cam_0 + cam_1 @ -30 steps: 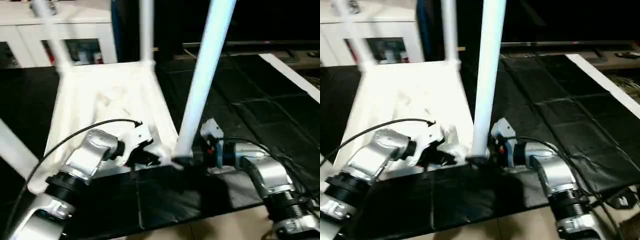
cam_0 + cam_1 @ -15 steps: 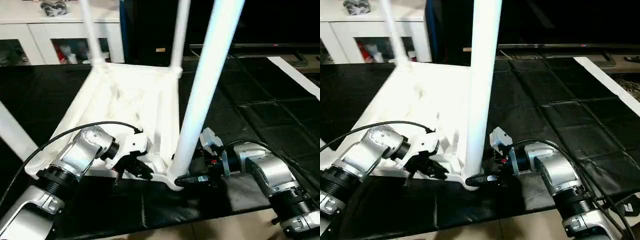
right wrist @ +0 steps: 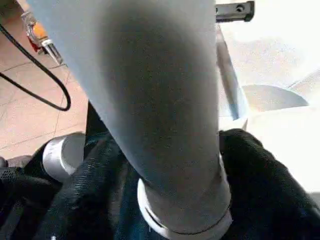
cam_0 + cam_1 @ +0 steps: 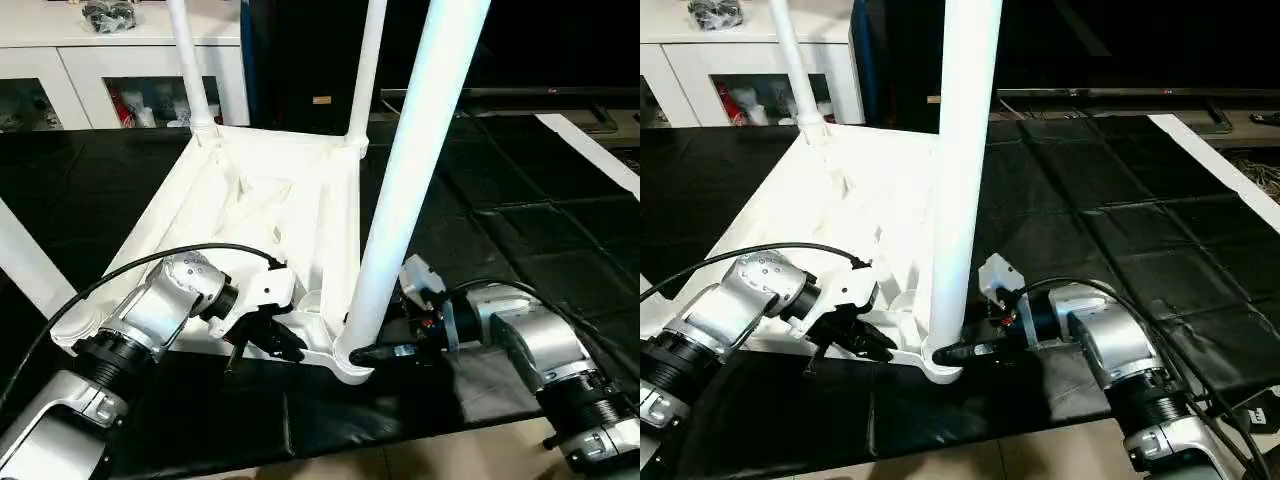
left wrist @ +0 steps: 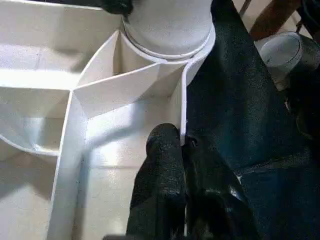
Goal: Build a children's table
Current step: Rotate leg to tighten
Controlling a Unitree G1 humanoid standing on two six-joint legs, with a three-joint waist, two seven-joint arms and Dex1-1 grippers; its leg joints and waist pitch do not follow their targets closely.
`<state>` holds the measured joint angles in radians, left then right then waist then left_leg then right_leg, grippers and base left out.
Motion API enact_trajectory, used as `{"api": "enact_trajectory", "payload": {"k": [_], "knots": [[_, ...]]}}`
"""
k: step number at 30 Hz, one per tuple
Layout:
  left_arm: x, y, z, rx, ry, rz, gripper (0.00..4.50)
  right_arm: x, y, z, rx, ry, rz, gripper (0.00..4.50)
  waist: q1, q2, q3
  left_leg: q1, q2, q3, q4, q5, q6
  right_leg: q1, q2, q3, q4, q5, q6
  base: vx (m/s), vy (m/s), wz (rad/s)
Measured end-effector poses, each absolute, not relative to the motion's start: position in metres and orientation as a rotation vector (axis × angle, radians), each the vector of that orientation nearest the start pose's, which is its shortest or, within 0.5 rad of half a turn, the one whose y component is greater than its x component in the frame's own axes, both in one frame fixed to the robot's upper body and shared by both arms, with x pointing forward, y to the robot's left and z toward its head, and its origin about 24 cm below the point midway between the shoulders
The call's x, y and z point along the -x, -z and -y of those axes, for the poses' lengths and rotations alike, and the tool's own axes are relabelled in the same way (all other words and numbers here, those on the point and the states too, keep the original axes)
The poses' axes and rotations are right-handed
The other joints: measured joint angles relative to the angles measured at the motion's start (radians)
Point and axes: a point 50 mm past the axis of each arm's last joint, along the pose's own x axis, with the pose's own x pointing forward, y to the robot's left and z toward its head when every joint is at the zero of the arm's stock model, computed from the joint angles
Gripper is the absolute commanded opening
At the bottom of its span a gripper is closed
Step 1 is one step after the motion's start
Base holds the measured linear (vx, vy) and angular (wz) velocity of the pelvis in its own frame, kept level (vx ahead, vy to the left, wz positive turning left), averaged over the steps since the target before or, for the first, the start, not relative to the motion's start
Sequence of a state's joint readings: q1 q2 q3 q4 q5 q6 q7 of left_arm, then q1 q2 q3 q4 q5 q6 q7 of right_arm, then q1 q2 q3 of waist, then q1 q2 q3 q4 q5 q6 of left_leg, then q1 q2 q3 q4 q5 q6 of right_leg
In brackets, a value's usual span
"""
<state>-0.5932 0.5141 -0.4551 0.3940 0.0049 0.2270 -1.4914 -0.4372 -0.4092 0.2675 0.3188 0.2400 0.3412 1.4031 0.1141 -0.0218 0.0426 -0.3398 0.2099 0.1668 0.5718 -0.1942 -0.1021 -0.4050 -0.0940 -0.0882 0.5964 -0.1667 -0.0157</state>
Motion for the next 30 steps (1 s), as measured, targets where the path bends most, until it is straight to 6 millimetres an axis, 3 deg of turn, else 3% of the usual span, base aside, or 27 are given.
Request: {"api": "enact_trajectory", "payload": {"k": [8, 12, 17, 19, 21, 27, 29, 30], "knots": [[-0.294, -0.064, -0.137, -0.504, 1.631, -0.645, 0.0, -0.275, -0.055, 0.129, 0.019, -1.526, -0.437, 2.21, 0.001, 0.0, 0.0, 0.001, 0.0, 0.0, 0.0, 0.0, 0.0, 0.001, 0.0, 0.0, 0.0, 0.0, 0.0, 0.0, 0.0, 0.0], [-0.298, -0.061, -0.138, -0.449, 1.547, -0.659, 0.0, -0.276, -0.049, 0.125, -0.007, -1.423, -0.411, 2.14, -0.004, 0.001, 0.0, 0.008, 0.0, 0.0, 0.0, 0.001, -0.001, 0.007, 0.0, 0.001, 0.001, -0.001, 0.002, 0.0, 0.0, 0.0], [-0.311, -0.053, -0.126, -0.336, 1.304, -0.641, 0.0, -0.295, -0.044, 0.121, -0.023, -1.082, -0.373, 2.04, -0.034, 0.004, -0.002, 0.01, -0.001, 0.0, 0.001, 0.002, -0.004, 0.007, 0.0, 0.001, -0.002, -0.001, 0.003, -0.031, 0.003, -0.03], [-0.314, -0.05, -0.113, -0.281, 1.22, -0.631, 0.0, -0.304, -0.044, 0.119, -0.022, -0.94, -0.375, 2.01, -0.056, 0.004, -0.003, 0.008, -0.002, -0.005, 0.004, 0.002, -0.004, 0.007, 0.0, -0.006, -0.007, -0.001, 0.003, 0.0, 0.0, 0.0], [-0.316, -0.048, -0.106, -0.238, 1.157, -0.628, 0.0, -0.311, -0.045, 0.116, -0.033, -0.849, -0.379, 1.98, -0.067, 0.004, -0.003, 0.007, -0.002, -0.01, 0.003, 0.002, -0.004, 0.008, 0.001, -0.011, -0.015, -0.001, 0.003, 0.0, 0.0, 0.0], [-0.32, -0.047, -0.094, -0.177, 1.035, -0.614, 0.0, -0.323, -0.046, 0.108, -0.047, -0.693, -0.382, 1.98, -0.078, 0.005, -0.003, 0.005, -0.002, -0.014, 0.003, 0.002, -0.003, 0.008, 0.002, -0.013, -0.019, -0.001, 0.003, 0.0, 0.0, 0.0], [-0.321, -0.047, -0.093, -0.173, 1.025, -0.614, 0.0, -0.323, -0.046, 0.107, -0.045, -0.682, -0.379, 2.53, -0.08, 0.005, -0.003, 0.006, -0.002, -0.014, 0.003, 0.002, -0.003, 0.009, 0.002, -0.013, -0.019, -0.001, 0.003, 0.0, 0.0, 0.0], [-0.321, -0.048, -0.092, -0.174, 1.015, -0.615, 0.0, -0.324, -0.046, 0.106, -0.042, -0.672, -0.374, 2.53, -0.081, 0.005, -0.003, 0.005, -0.002, -0.014, 0.003, 0.002, -0.003, 0.008, 0.002, -0.013, -0.019, -0.001, 0.003, 0.0, 0.0, 0.0]]}}
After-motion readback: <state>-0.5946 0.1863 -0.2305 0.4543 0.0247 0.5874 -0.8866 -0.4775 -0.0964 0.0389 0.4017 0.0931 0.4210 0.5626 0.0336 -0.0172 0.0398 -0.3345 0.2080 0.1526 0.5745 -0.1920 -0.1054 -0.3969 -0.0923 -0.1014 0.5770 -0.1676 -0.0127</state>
